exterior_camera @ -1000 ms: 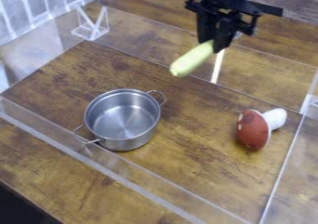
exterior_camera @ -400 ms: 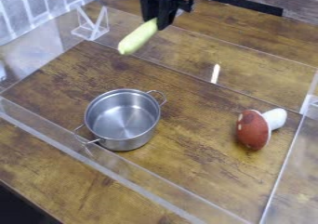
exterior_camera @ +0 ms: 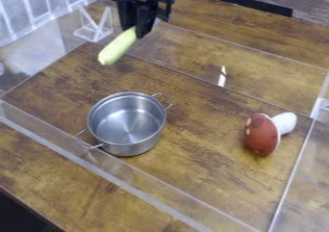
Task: Move the green spoon to the left
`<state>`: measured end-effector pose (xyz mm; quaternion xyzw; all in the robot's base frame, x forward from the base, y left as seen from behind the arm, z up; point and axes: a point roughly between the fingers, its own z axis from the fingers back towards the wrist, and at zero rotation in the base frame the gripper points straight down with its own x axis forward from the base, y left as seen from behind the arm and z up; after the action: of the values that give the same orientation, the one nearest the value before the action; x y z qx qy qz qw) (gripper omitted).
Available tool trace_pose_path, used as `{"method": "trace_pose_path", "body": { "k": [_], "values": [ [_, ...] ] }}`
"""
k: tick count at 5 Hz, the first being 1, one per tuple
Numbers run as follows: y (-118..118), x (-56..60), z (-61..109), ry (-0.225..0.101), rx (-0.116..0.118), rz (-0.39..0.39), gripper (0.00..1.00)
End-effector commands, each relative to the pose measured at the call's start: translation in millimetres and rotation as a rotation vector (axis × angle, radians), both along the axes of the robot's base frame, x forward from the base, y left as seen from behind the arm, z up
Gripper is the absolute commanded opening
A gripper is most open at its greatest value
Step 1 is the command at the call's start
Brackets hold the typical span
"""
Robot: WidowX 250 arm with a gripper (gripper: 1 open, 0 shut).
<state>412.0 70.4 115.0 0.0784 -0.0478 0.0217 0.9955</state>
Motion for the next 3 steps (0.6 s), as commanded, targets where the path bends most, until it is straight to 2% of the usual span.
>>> {"method": "trace_pose_path", "body": {
  "k": [1, 3],
  "values": [
    [-7.4, -3.5, 53.9, -0.14, 0.013, -0.028, 0.0],
    [-10.1, -0.5, 80.4, -0.139, 0.012, 0.029, 0.0]
  ]
}}
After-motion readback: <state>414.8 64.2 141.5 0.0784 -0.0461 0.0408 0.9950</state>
